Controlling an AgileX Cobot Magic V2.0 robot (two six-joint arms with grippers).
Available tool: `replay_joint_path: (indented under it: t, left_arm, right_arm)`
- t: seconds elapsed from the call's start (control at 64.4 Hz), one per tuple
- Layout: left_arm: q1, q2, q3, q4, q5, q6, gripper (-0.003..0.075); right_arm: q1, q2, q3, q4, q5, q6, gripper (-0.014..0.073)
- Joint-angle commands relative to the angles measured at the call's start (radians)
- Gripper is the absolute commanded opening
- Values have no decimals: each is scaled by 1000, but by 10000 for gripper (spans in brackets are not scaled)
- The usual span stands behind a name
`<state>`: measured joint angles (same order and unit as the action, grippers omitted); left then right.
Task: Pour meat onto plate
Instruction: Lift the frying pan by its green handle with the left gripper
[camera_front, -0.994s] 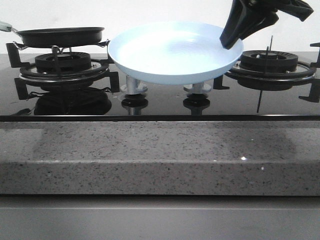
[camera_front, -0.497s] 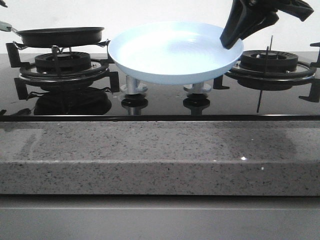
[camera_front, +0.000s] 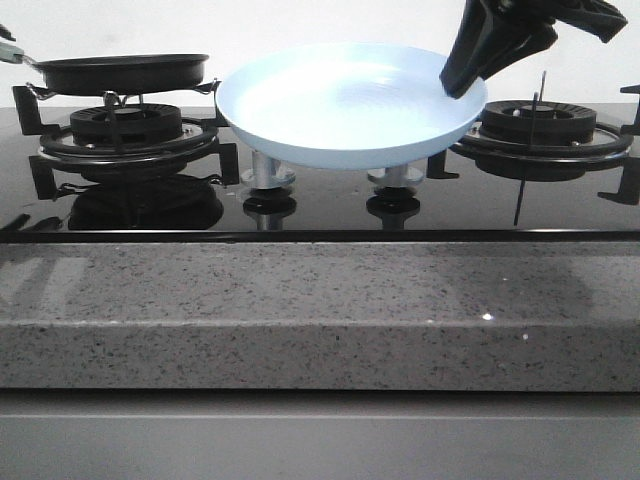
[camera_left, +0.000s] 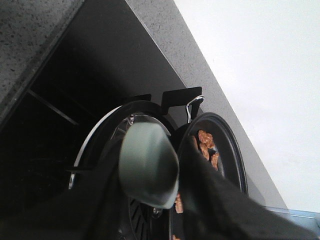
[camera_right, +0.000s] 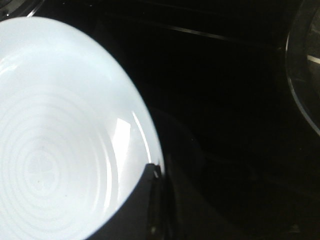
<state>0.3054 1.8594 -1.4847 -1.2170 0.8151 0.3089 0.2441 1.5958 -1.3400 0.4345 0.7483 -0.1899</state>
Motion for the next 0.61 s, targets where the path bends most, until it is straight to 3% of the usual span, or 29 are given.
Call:
replay_joint_path:
  t: [0.0,0.078,0.217,0.513,0.59]
  left_arm:
    - [3,-46,-33,-61,12,1,72]
    - [3,-46,-33,-61,12,1,-20]
    - [10,-46,-33,-109,42,1,-20]
    - [52,-66,-34,-447,203,73,-20]
    - [52,-92,-40,-462,208,83,-20]
  right_arm:
    - [-1,-46,-26,31,-48,-8,-60]
    - [-1,-46,-26,31,-48,-8,-60]
    - [-1,-46,-26,31,-48,-8,-60]
    - [-1,-46,-26,31,-48,-8,-60]
    - [-1,-46,-26,31,-48,-8,-60]
